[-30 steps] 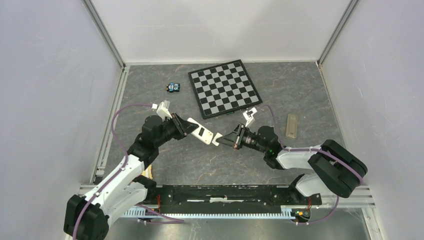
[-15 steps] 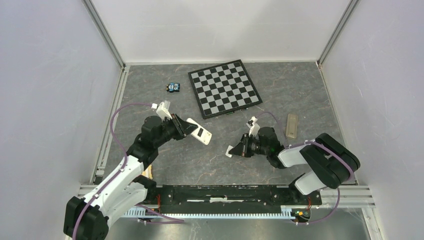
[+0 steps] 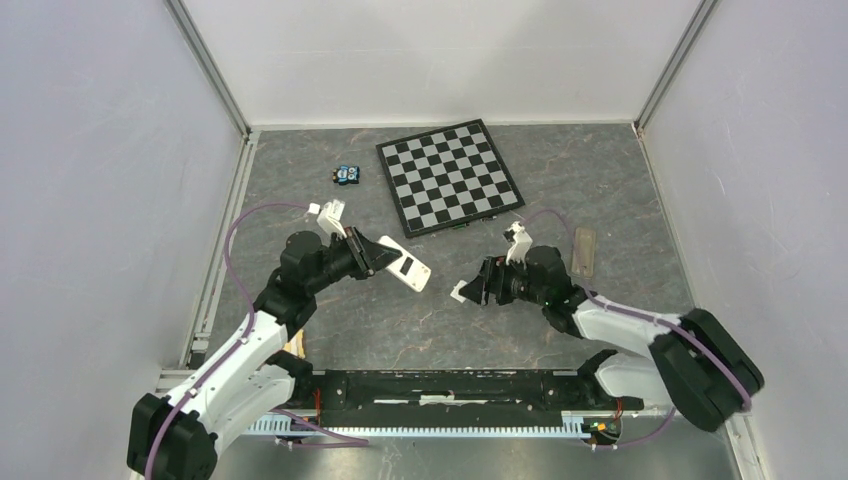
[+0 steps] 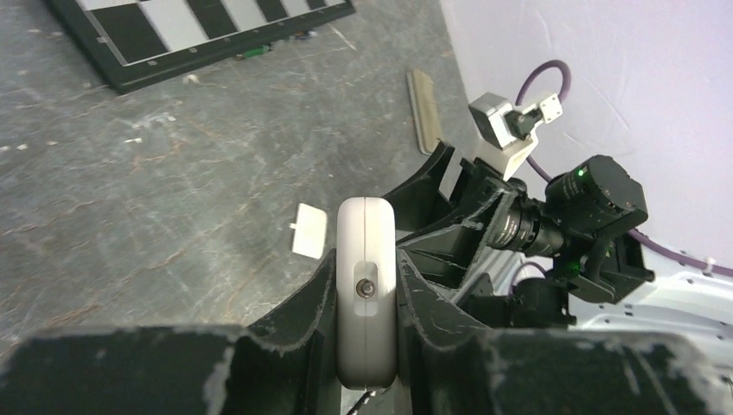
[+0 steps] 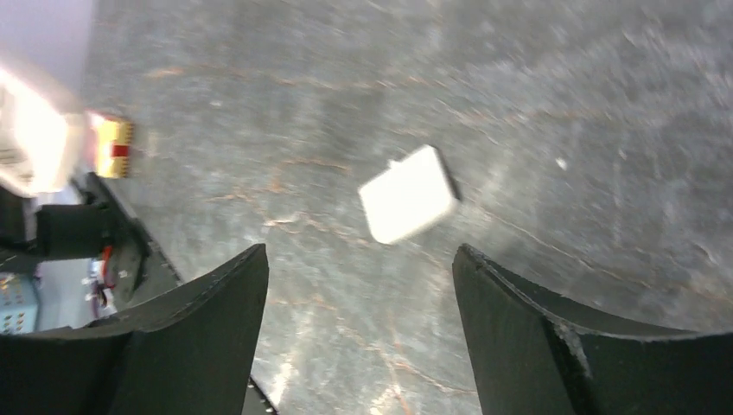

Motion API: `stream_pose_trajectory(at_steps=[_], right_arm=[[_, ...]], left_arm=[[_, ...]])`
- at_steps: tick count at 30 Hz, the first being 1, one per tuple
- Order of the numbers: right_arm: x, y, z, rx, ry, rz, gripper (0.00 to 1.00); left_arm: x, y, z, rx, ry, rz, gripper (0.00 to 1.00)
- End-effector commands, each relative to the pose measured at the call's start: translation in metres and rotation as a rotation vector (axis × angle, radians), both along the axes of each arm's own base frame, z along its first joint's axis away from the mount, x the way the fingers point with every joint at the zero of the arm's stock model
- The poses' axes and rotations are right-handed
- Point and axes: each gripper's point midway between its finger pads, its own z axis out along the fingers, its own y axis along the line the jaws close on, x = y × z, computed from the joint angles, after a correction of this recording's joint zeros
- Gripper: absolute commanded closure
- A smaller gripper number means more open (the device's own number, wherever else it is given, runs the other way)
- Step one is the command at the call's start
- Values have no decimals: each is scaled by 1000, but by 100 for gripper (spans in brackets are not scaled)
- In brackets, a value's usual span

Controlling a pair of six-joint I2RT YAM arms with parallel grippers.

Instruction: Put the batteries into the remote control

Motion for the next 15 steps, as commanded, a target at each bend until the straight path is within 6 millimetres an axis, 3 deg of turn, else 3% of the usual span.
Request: stream_pose_trajectory(at_steps=[1, 4, 7, 15], right_arm=[[-4, 27, 87, 236, -288, 156, 16], [-24, 45, 151, 422, -439, 281, 14], [-41, 56, 190, 528, -512, 349, 12], [-43, 69, 213, 619, -479, 312, 19]], left_arm=[[-12, -18, 55, -89, -204, -156, 98], [-21, -25, 71, -137, -254, -220, 98], [-30, -30, 87, -197, -296, -274, 98], [-58, -35, 129, -349, -395, -404, 98]])
